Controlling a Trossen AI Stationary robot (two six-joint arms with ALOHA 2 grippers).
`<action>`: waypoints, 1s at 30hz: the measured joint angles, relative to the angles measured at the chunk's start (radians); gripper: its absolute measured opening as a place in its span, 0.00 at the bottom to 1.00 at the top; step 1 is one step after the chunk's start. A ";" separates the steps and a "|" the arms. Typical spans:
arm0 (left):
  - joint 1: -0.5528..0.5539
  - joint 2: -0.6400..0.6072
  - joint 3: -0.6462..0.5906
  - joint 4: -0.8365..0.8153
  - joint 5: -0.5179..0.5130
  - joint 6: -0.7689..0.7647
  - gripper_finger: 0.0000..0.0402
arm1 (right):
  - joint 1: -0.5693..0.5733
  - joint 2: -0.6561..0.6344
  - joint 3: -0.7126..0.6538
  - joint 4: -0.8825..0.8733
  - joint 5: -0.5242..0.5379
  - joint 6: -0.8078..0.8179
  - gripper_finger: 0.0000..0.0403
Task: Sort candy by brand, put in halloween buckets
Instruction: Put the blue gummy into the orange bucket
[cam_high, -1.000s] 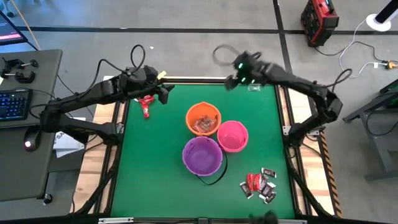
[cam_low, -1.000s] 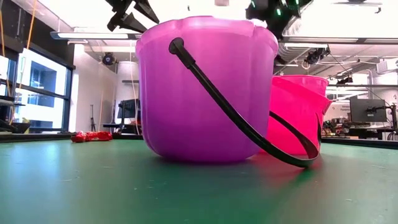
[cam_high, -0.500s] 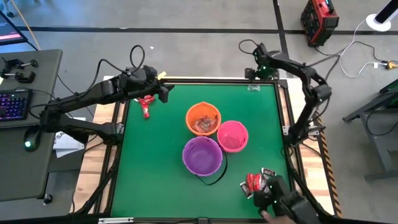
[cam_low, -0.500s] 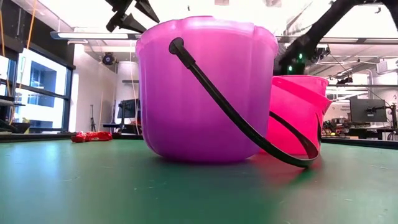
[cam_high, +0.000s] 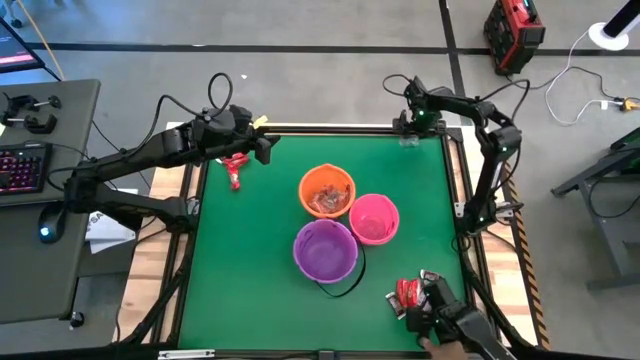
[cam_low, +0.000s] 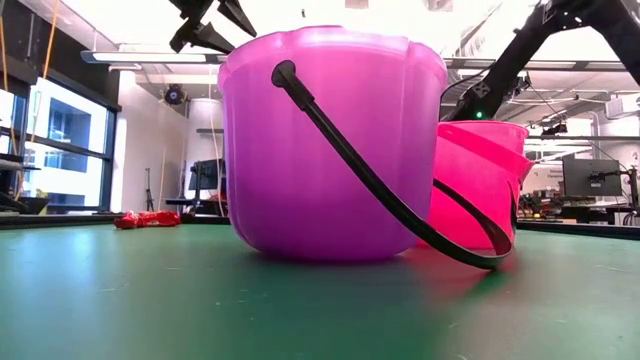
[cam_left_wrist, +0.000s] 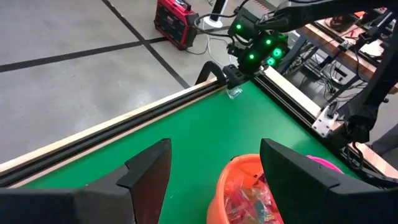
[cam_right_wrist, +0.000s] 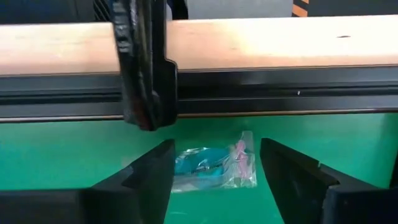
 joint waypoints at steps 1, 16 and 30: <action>0.000 0.000 0.000 0.000 0.000 0.000 0.59 | 0.001 0.001 0.000 -0.003 0.006 -0.003 0.51; -0.003 -0.054 -0.001 -0.135 -0.038 0.027 0.59 | 0.039 -0.101 0.001 -0.033 0.029 -0.150 0.01; -0.003 -0.070 -0.001 -0.195 -0.061 0.176 0.59 | 0.522 -0.453 0.001 0.046 -0.209 0.005 0.00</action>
